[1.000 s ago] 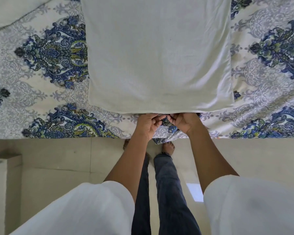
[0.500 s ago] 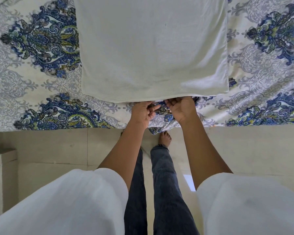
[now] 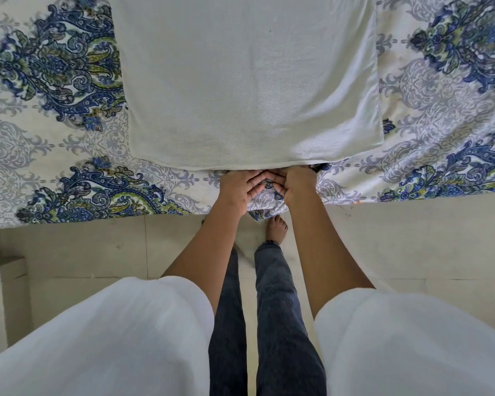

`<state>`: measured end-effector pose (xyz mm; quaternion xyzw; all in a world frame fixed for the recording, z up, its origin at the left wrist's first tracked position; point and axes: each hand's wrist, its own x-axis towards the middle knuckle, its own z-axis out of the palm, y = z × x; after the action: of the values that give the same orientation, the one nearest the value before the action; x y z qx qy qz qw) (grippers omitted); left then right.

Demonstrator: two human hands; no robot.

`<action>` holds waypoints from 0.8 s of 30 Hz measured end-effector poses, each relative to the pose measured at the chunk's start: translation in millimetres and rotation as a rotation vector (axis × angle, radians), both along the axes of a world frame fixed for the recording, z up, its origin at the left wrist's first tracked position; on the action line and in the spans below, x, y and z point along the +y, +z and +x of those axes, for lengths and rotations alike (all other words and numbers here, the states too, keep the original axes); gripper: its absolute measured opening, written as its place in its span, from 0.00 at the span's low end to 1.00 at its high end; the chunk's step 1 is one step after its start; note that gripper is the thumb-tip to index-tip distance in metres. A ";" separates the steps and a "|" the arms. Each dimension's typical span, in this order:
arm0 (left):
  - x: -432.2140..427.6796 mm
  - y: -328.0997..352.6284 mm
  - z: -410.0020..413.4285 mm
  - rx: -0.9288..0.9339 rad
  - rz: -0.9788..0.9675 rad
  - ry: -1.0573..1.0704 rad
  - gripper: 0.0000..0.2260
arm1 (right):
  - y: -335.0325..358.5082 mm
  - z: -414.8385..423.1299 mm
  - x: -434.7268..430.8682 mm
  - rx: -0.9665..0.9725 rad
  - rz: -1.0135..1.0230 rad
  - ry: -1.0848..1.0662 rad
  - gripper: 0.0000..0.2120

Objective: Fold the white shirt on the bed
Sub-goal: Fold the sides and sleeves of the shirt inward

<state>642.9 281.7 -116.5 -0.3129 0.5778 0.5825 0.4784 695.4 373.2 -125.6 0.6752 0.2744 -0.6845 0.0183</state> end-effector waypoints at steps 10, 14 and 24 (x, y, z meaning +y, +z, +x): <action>8.4 12.9 -4.3 -0.186 0.066 0.157 0.04 | 21.5 34.4 35.0 0.343 -0.110 -0.455 0.10; 16.7 8.6 0.3 -0.151 -0.109 0.155 0.10 | 16.6 44.0 64.0 0.222 0.019 -0.587 0.04; 35.0 17.3 -0.4 0.389 -0.614 0.276 0.21 | 20.9 53.7 101.1 0.021 0.301 -0.379 0.08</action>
<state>642.5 316.7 -99.2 -0.3999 0.7578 0.4897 0.1612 749.1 474.3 -104.7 0.7025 0.2421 -0.6341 -0.2143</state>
